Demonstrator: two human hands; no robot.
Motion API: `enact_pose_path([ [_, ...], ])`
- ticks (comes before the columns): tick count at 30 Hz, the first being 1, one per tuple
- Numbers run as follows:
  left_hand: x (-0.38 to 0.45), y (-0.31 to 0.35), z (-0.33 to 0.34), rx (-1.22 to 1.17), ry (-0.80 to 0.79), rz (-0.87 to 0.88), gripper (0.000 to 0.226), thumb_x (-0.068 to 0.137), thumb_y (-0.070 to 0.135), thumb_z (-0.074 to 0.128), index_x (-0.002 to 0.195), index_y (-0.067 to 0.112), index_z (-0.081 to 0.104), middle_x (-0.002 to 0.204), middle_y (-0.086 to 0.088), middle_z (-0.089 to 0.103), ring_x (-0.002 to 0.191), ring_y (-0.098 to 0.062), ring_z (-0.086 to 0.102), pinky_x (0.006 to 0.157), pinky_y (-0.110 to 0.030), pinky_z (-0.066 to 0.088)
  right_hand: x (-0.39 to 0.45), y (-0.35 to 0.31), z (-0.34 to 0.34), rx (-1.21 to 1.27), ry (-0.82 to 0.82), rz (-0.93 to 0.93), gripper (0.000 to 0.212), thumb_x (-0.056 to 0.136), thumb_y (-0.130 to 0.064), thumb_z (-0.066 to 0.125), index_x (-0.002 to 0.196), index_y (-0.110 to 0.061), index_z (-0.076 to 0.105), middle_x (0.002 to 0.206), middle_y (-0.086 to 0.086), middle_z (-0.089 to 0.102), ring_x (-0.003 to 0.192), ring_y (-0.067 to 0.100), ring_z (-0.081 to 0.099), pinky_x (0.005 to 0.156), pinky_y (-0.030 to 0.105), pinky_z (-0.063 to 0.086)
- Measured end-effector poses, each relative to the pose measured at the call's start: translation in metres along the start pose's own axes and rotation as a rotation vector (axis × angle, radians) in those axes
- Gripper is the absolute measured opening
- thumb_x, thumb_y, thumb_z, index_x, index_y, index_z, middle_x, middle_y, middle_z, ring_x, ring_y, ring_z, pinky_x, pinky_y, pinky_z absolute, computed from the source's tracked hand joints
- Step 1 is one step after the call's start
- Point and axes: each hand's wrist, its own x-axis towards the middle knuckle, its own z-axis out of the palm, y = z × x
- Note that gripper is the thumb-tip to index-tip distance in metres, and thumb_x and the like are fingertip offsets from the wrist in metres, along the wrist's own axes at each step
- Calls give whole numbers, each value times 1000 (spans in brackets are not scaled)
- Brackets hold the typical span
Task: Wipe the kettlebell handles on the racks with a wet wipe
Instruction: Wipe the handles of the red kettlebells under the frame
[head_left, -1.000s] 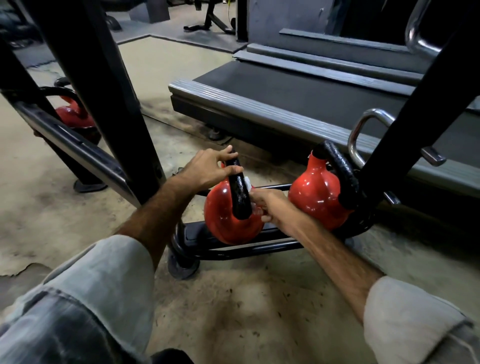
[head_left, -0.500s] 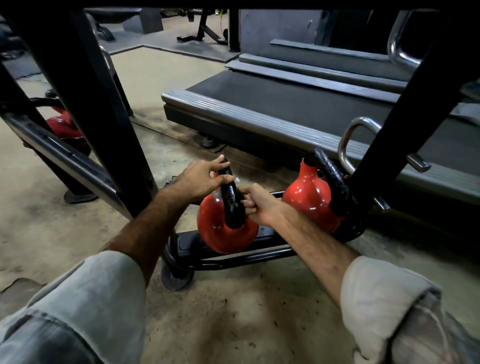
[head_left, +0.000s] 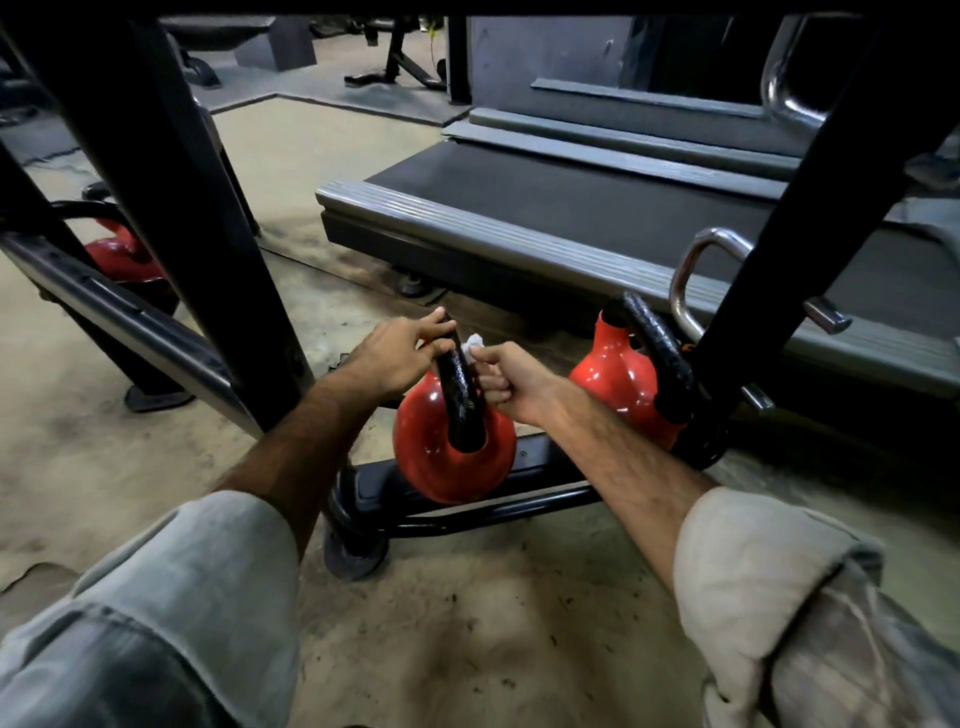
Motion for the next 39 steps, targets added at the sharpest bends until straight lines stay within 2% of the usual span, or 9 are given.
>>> enact_pose_path([
  [6,-2,-4,0,29,22,-25,36,89,47,55,125,39,58,143,23,40,134,-12,40,111,-39,34,-26,18,-14,-141,-111,72,25,101,-18,36,78,-22,42,66,-6,27,30,0,23,28,13,14],
  [12,-13,9,3,126,25,-65,47,88,58,48,131,39,52,148,24,34,134,-14,40,108,-39,36,-49,29,1,-285,138,-105,27,100,-21,44,73,-25,45,55,-10,34,38,1,26,34,15,12],
  [18,-10,13,5,168,25,-108,46,93,51,46,136,35,48,150,20,31,134,-17,40,107,-40,36,-64,38,-5,-742,406,-373,13,90,-35,64,79,-27,62,65,-5,64,49,7,54,50,24,42],
  [22,-12,25,15,265,75,-139,42,95,46,44,135,35,48,150,19,33,133,-19,41,107,-42,37,-76,37,-25,-843,254,-462,13,82,-36,70,73,-29,65,69,-1,73,62,10,67,66,31,52],
  [27,-5,35,20,477,48,-205,37,95,38,44,128,26,53,135,-7,54,115,-30,56,95,-43,48,-107,6,-64,-729,196,-503,6,88,-23,69,83,-21,68,84,5,74,74,12,65,62,25,48],
  [30,-3,55,26,541,56,-229,33,95,30,47,122,14,57,117,-13,64,91,-26,63,78,-36,54,-138,-34,-103,-790,302,-720,7,89,-23,68,92,-18,72,81,-5,73,67,-11,60,69,13,48],
  [33,4,50,30,547,84,-290,29,88,17,56,118,15,57,113,-10,66,98,-28,63,83,-41,53,-162,-67,-132,-913,439,-934,9,89,-31,66,93,-26,72,89,-10,74,81,-4,67,78,19,54],
  [36,4,70,31,672,72,-329,22,92,23,55,112,15,58,109,-11,63,99,-31,61,77,-39,53,-168,-79,-157,-1083,554,-1130,13,88,-22,68,100,-22,74,96,-5,67,85,3,62,81,8,44],
  [39,7,98,40,800,56,-290,27,91,27,58,115,13,59,113,-11,61,104,-30,59,79,-37,49,-156,-65,-180,-1238,549,-1049,17,88,-19,67,103,-19,74,100,-2,60,89,10,60,81,13,42],
])
